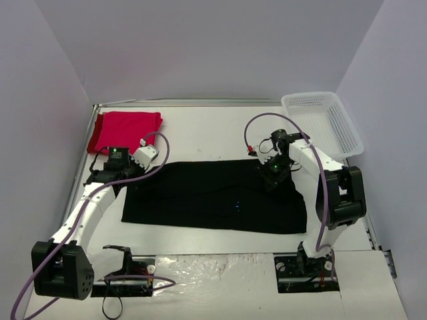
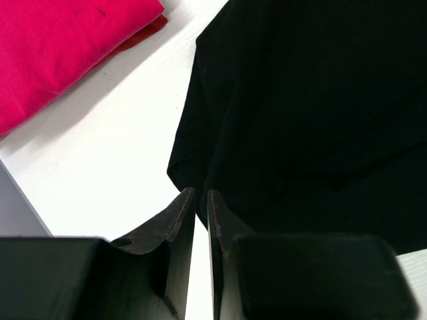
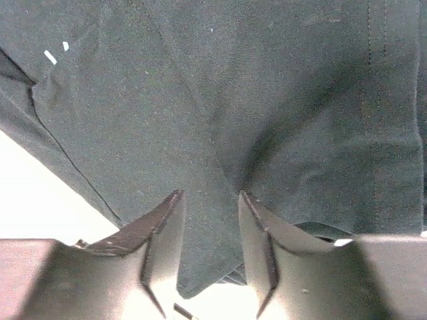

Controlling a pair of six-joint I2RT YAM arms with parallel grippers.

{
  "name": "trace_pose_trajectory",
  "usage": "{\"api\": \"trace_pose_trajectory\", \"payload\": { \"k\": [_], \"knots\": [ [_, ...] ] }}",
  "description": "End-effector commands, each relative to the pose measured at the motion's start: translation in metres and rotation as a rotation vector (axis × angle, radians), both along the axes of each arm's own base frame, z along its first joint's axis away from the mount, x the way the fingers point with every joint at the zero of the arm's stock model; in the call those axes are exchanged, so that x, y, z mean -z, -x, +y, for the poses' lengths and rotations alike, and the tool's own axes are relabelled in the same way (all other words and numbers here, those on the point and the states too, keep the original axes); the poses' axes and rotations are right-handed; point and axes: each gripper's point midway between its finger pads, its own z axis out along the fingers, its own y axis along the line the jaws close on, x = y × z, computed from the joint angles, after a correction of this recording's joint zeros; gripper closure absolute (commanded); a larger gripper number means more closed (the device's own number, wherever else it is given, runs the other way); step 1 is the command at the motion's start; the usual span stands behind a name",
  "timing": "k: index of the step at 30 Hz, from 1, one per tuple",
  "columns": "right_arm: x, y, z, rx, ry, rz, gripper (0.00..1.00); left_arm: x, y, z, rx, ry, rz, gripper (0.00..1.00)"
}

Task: Fold and stack the t-shirts
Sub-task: Fold the other side of the tshirt into a rectangle

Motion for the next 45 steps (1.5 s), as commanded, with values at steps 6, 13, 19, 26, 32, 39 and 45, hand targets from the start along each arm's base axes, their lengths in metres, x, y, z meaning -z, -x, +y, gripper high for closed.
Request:
{"api": "trace_pose_trajectory", "payload": {
  "k": [6,13,19,26,32,39,45],
  "knots": [
    [-0.004,-0.017,0.004,-0.01,0.01,-0.016,0.41,-0.006,0.001,-0.001,-0.01,0.02,-0.024,0.87],
    [-0.028,-0.053,0.038,-0.032,-0.157,-0.073,0.0,-0.005,0.002,0.005,-0.023,-0.006,-0.034,0.86],
    [-0.048,-0.059,0.062,-0.034,-0.235,-0.112,0.0,-0.004,0.003,0.007,-0.028,-0.016,-0.022,0.83],
    [-0.104,-0.09,0.049,0.144,-0.002,-0.603,0.0,-0.002,0.003,0.012,-0.044,-0.024,-0.021,0.83],
    [-0.062,-0.052,0.066,0.013,-0.135,-0.383,0.0,0.0,0.002,0.013,-0.046,-0.025,-0.01,0.83],
    [-0.031,-0.067,0.06,-0.015,-0.062,-0.337,0.16,0.002,0.002,0.015,-0.051,-0.03,-0.009,0.83],
    [-0.007,-0.084,0.061,-0.005,-0.037,-0.281,0.27,0.003,0.003,0.016,-0.053,-0.031,-0.007,0.83]
  ]
}}
